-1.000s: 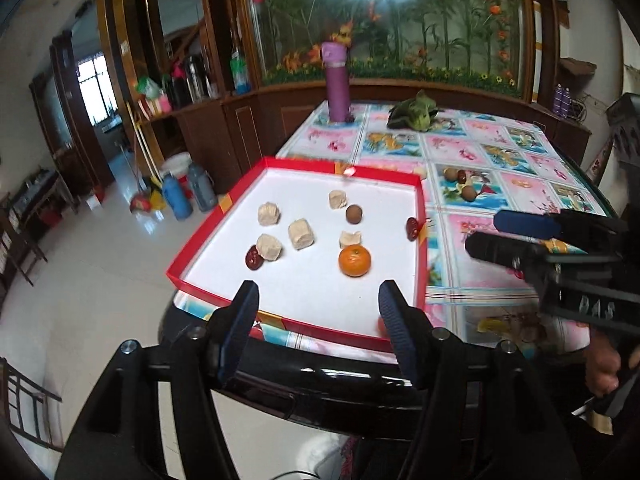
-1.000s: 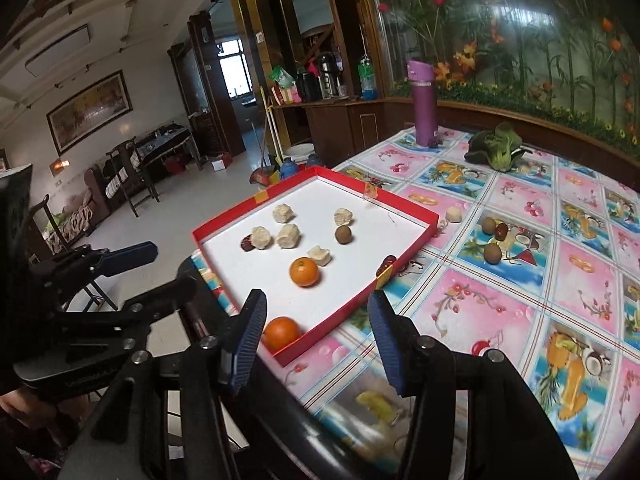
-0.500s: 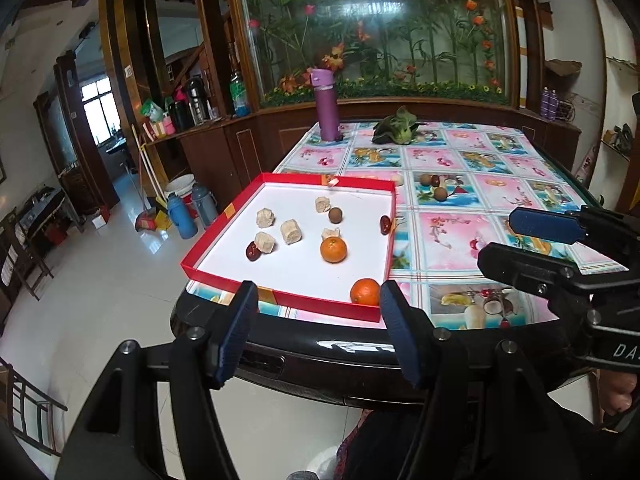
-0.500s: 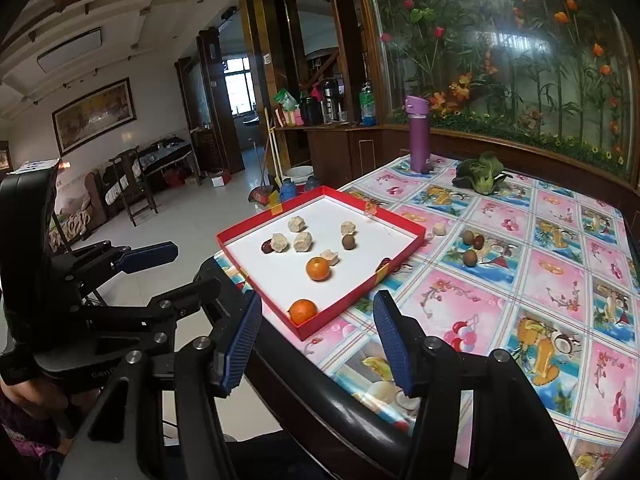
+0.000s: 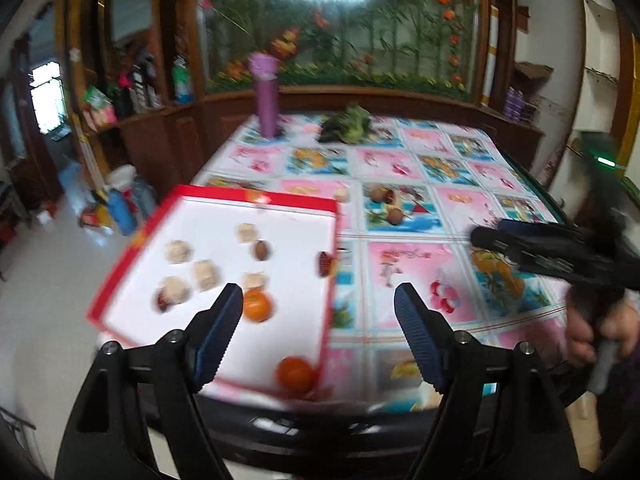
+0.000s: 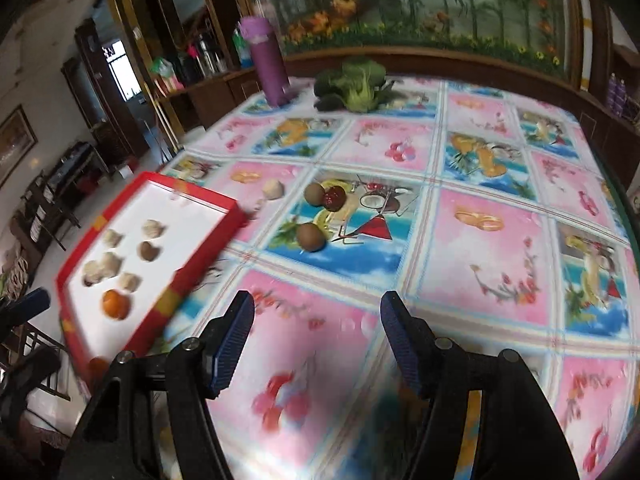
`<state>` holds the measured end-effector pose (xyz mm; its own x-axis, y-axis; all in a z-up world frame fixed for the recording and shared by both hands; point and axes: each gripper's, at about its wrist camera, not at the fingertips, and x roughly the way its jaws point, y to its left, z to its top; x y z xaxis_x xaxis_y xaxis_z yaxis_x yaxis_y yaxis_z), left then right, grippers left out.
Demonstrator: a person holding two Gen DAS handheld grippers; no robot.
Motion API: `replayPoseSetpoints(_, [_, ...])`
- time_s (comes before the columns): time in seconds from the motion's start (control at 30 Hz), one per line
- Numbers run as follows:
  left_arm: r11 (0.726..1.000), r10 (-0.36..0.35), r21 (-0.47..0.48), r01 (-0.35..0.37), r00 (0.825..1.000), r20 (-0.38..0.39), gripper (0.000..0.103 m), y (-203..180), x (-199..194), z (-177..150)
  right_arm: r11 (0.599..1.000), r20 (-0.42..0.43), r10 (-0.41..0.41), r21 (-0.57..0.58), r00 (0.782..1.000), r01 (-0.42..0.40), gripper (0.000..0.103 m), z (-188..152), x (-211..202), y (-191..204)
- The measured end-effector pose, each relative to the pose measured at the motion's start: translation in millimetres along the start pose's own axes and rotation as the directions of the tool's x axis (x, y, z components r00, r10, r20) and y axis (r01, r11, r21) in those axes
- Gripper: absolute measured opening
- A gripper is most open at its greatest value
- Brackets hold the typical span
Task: Organize fruits
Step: 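Move both grippers back from the tray to the food pile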
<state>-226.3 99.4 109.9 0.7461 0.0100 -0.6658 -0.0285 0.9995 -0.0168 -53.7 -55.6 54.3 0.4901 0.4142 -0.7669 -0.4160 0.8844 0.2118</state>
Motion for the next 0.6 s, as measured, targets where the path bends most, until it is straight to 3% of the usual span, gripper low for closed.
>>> replayPoseSetpoints(0.13, [0.997, -0.077, 0.011, 0.078, 0.995, -0.060, 0.079, -2.4, 32.6, 15.3, 0.999, -0.049, 0.028, 0.020, 0.998, -0.027, 0.052, 22.1, 40.2, 0.4])
replayPoseSetpoints(0.3, [0.999, -0.052, -0.001, 0.052, 0.997, -0.058, 0.079, 19.6, 61.1, 53.7, 1.000, -0.059, 0.026, 0.019, 0.998, -0.025, 0.045, 34.0, 68.2, 8.6])
replayPoseSetpoints(0.43, [0.999, -0.049, -0.024, 0.048, 0.996, -0.077, 0.078, 30.9, 95.8, 80.0, 1.000, -0.060, 0.003, -0.006, 0.998, -0.003, 0.024, 29.7, 72.2, 8.5])
replayPoseSetpoints(0.6, [0.996, -0.088, -0.013, 0.088, 0.983, -0.161, 0.077, 17.6, 149.0, 99.2, 0.999, -0.063, 0.048, 0.017, 0.997, -0.047, 0.024, 31.5, 72.3, -8.9])
